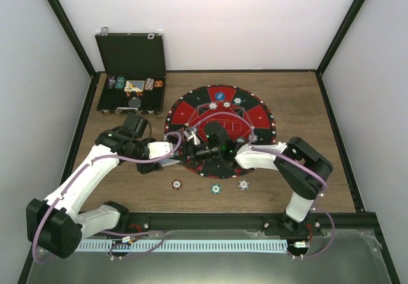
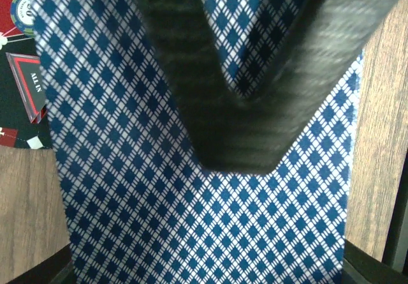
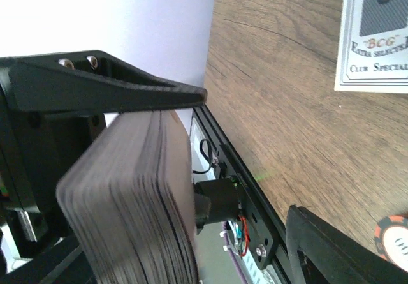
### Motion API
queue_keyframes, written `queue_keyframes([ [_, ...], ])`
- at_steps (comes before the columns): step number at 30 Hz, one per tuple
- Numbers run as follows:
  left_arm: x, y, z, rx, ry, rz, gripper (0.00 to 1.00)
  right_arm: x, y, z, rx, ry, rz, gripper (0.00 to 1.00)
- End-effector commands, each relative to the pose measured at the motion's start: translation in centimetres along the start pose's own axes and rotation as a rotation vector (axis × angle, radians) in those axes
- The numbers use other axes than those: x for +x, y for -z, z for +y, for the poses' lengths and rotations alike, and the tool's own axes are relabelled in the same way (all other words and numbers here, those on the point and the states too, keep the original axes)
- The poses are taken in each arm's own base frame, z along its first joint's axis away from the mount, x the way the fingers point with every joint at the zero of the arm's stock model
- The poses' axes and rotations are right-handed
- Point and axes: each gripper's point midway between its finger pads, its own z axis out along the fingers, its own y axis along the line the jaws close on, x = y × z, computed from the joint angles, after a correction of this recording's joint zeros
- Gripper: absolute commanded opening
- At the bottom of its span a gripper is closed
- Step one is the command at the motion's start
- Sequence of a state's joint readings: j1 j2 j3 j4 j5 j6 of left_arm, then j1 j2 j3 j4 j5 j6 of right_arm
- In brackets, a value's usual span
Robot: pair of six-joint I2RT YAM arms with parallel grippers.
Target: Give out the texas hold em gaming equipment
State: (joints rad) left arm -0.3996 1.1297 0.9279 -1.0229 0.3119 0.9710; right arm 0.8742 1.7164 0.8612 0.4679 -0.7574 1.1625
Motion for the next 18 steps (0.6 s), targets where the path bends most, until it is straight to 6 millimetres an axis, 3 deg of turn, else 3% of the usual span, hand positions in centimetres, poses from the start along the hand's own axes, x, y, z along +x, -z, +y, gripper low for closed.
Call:
queue_keyframes([
  [1,-1.1,1.1,0.2,-0.026,-0.022,-0.032,0.04,-0.6,-0.9,3.1,-0.11,0.045,0.031,0.68],
  [6,-1.1,0.9,0.1,-0.024,-0.026,-0.031,0.04,-0.4,-1.5,3.1,-0.133,0.034,0.062,0.59],
  [11,-1.3,0.9,0.2,-0.035,-0.03,-0.04,0.05,-0.2,-1.6,3.3,-0.15,0.032,0.07,0.37],
  [13,-1.4,1.0,0.3,-0.04,-0.027,-0.049,0.26,0.0,-1.4,3.4,-0.16,0.03,0.071,0.24],
  [15,-1.7,1.1,0.3,-0.044,-0.023,-0.063,0.66,0.2,-1.2,3.4,-0.171,0.027,0.072,0.15],
  [17,-2.3,1.4,0.5,-0.065,-0.01,-0.1,0.97,0.4,-1.1,3.5,-0.18,0.029,0.07,0.1],
  [18,-2.7,1.6,0.6,-0.075,-0.008,-0.123,1.0,0.5,-1.0,3.4,-0.177,0.027,0.069,0.09],
])
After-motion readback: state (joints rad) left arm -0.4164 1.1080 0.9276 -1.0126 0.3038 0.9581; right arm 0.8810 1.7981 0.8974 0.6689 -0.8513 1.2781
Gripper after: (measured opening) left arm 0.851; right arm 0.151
